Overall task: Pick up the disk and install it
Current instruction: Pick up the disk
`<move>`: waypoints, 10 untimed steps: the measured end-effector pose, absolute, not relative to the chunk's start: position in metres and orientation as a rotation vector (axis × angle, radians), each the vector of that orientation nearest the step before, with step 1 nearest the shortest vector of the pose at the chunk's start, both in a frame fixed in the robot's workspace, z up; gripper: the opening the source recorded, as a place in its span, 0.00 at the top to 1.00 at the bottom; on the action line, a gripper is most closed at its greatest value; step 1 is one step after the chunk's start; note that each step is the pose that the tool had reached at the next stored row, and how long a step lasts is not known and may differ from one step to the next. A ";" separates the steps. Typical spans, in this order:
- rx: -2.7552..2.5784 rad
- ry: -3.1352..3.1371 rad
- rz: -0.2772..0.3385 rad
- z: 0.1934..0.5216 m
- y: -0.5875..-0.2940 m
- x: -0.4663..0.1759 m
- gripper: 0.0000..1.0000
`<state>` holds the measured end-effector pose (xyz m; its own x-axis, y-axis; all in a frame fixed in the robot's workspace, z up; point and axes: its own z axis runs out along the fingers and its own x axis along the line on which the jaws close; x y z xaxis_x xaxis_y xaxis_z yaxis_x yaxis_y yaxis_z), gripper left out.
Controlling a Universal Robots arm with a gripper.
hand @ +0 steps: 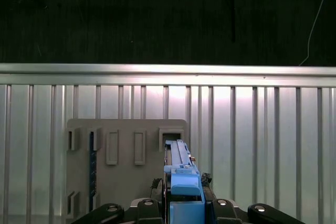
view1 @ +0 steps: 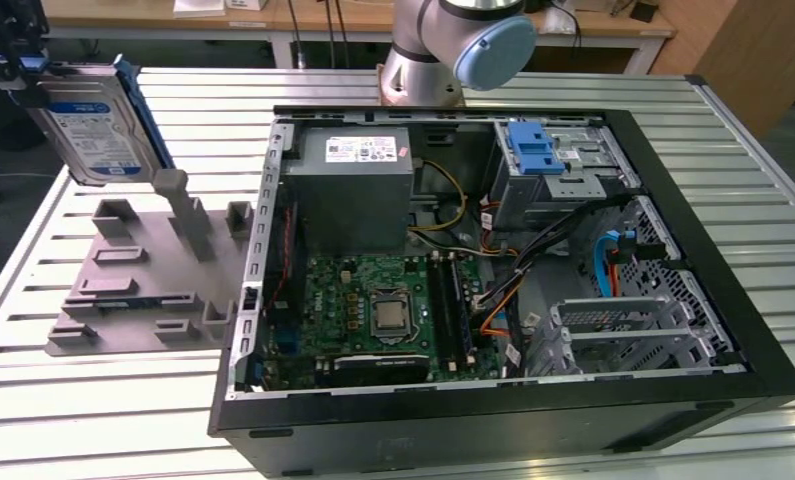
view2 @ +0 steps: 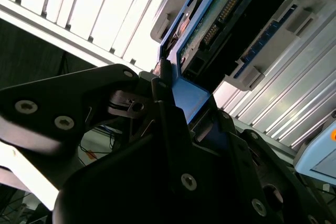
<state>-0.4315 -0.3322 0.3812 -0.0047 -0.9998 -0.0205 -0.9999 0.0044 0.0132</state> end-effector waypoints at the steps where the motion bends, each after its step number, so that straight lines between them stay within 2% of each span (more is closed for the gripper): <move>1: -2.212 2.223 0.037 0.381 -0.332 -0.431 0.64; 10: -2.213 2.223 0.037 0.383 -0.332 -0.431 0.64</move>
